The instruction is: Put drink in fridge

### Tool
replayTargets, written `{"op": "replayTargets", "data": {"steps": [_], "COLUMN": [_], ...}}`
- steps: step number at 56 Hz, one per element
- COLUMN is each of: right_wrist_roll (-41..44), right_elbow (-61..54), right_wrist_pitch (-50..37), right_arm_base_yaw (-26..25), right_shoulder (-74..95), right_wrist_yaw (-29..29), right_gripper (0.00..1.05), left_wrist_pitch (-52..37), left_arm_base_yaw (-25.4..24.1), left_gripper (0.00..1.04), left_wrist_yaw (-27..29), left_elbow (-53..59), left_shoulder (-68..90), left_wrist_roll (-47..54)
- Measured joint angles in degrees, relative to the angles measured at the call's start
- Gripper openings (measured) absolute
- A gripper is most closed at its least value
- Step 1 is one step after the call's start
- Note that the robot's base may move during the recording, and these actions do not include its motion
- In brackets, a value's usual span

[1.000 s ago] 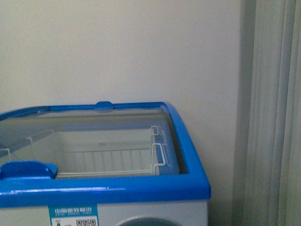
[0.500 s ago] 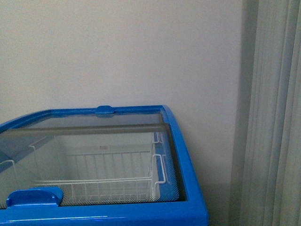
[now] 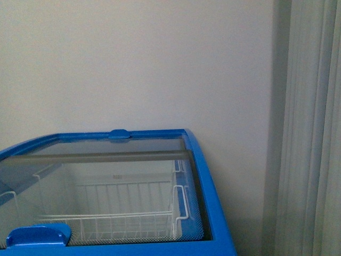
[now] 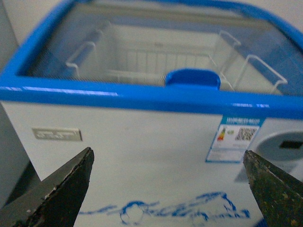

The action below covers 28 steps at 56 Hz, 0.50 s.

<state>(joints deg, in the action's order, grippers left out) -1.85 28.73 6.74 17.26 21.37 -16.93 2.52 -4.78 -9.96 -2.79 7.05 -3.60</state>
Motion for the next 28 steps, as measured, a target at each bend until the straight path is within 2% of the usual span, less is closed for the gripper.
{"op": "replayTargets", "data": {"steps": [6, 10, 13, 19, 23, 26, 28], "right_wrist_roll": [0.0, 0.0, 0.0, 0.0, 0.0, 0.0, 0.0], "right_elbow": [0.0, 0.0, 0.0, 0.0, 0.0, 0.0, 0.0], "right_wrist_pitch": [0.0, 0.0, 0.0, 0.0, 0.0, 0.0, 0.0], "right_arm_base_yaw": [0.0, 0.0, 0.0, 0.0, 0.0, 0.0, 0.0], "right_shoulder": [0.0, 0.0, 0.0, 0.0, 0.0, 0.0, 0.0], "right_wrist_yaw": [0.1, 0.0, -0.1, 0.0, 0.1, 0.0, 0.0], "right_gripper": [0.44, 0.44, 0.44, 0.44, 0.44, 0.44, 0.44], "left_wrist_pitch": [-7.4, -19.4, -28.2, -39.7, -46.4, -46.1, -42.6], "left_arm_base_yaw": [-7.2, -14.6, -17.7, -19.4, -19.5, -19.2, -18.7], "left_gripper": [0.97, 0.97, 0.97, 0.97, 0.97, 0.97, 0.97], "left_wrist_yaw": [-8.7, -17.7, -22.8, -29.5, -35.5, -40.1, -45.2], "left_elbow": [-0.8, -3.5, -6.9, -13.0, -19.8, -24.2, -27.3], "left_shoulder": [10.3, 23.5, 33.3, 47.2, 58.7, 64.5, 67.4], "left_wrist_roll": [0.3, 2.6, 5.1, 11.0, 19.0, 25.2, 30.8]}}
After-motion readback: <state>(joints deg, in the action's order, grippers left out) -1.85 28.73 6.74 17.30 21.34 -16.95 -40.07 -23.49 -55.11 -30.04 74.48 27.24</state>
